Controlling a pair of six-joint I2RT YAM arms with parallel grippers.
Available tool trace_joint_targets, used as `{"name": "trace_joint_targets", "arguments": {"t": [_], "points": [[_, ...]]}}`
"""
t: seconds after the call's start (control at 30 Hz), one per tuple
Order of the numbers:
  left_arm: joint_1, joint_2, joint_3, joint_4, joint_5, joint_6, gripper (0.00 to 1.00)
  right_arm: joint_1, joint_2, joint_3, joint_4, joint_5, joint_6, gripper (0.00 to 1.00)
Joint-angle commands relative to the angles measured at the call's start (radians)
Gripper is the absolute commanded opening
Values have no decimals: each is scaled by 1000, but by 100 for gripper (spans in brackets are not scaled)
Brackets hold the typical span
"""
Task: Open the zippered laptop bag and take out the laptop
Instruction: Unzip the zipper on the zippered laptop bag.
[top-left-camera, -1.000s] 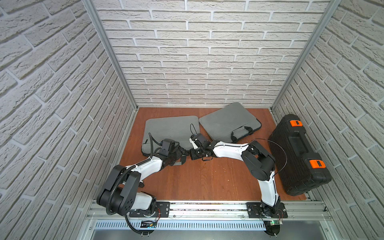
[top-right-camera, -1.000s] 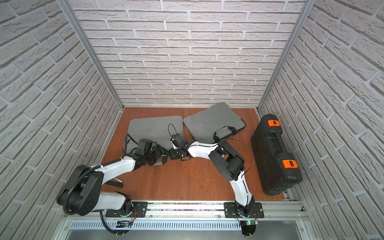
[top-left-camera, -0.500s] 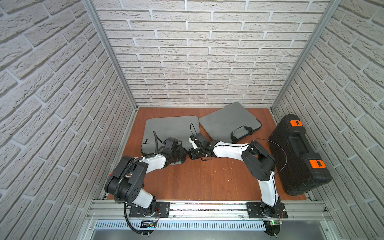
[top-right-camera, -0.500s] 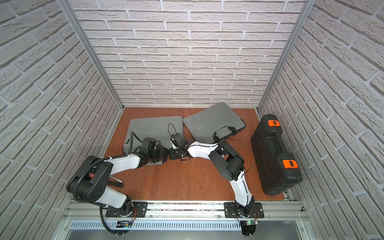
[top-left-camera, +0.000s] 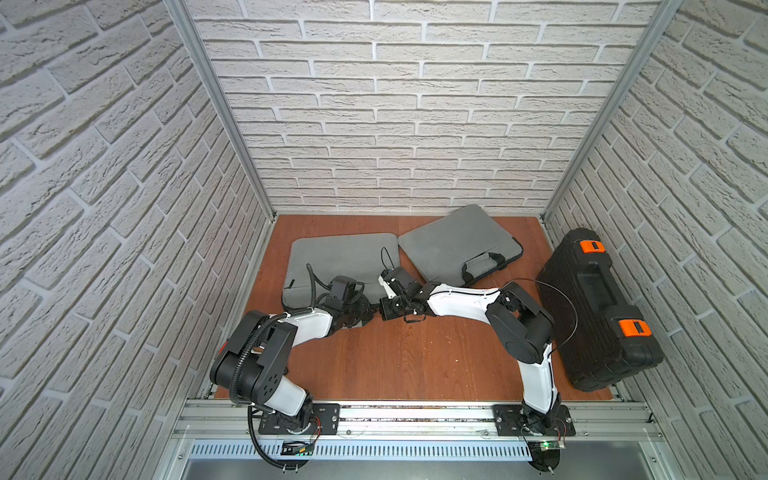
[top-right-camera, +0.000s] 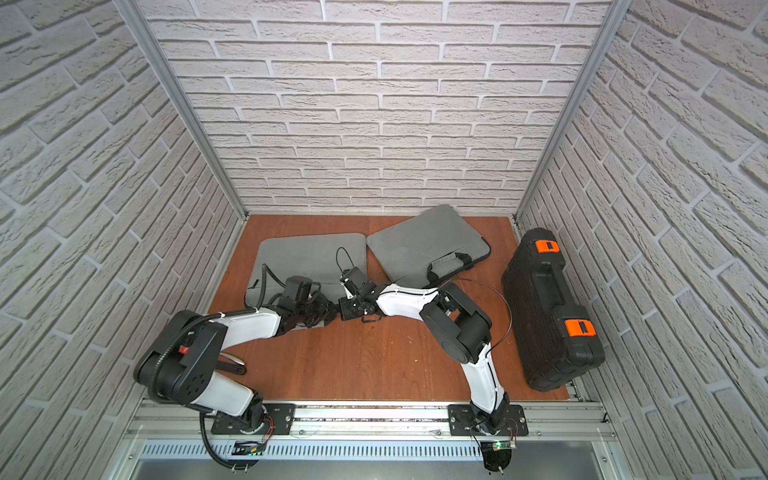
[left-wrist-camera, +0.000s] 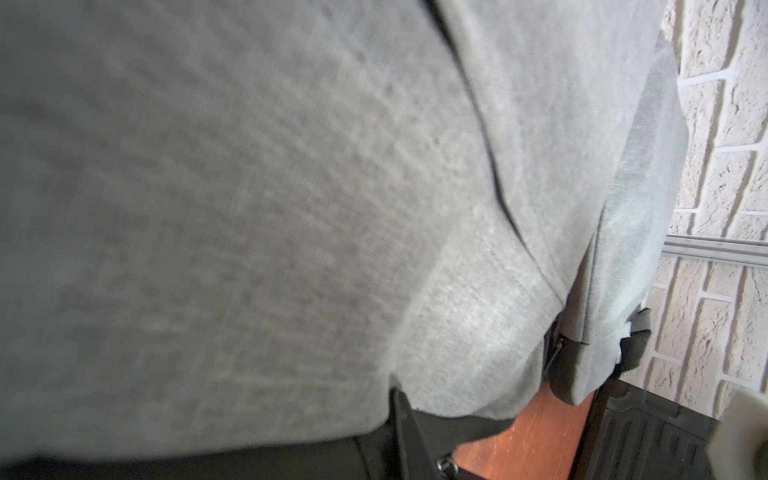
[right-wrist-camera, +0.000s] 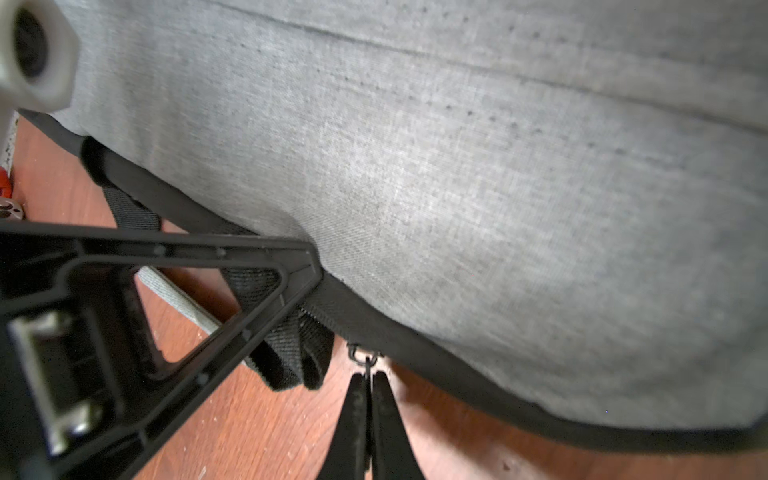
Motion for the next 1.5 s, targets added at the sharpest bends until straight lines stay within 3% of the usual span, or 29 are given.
{"name": "trace_joint_targets", "arguments": {"t": [0.0, 0.27, 1.47], "points": [[23, -9, -29, -57, -34, 24, 7, -15, -87, -22, -33, 36, -17, 6], [40, -24, -42, -58, -41, 27, 0, -35, -118, -62, -56, 61, -33, 6], [113, -71, -68, -113, -38, 75, 0, -177, -126, -126, -103, 118, -129, 6]]}}
